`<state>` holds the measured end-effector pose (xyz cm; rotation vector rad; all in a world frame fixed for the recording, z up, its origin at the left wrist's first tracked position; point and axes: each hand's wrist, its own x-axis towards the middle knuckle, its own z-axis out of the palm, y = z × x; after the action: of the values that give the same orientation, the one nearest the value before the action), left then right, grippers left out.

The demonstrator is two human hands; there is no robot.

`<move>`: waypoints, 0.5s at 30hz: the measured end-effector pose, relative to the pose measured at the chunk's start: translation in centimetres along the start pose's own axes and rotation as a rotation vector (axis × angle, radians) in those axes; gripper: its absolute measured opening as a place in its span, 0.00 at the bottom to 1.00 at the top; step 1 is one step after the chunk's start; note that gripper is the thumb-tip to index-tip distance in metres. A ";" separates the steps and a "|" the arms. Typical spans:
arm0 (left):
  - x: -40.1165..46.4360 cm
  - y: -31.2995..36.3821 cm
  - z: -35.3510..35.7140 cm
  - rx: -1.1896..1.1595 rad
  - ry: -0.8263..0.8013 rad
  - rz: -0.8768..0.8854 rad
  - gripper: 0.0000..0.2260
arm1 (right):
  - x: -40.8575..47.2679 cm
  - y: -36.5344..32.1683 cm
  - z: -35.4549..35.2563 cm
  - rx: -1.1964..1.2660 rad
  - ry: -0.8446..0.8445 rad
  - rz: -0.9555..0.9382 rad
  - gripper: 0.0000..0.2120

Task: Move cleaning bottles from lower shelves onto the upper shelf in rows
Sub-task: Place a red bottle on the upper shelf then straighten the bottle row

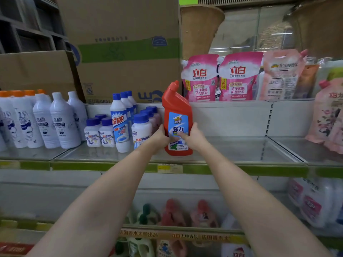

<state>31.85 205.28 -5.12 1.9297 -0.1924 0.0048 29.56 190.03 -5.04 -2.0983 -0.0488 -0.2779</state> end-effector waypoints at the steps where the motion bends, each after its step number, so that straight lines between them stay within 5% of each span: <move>1: 0.0 0.0 0.0 -0.005 -0.009 0.001 0.31 | 0.1 0.2 0.0 -0.003 -0.007 -0.007 0.23; 15: 0.3 -0.6 0.1 0.056 0.048 -0.024 0.30 | -0.6 -0.8 0.4 -0.040 -0.026 0.104 0.29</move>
<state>32.20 205.38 -5.72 1.9857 -0.1385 0.0406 28.94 190.89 -4.69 -2.1368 0.0505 -0.1908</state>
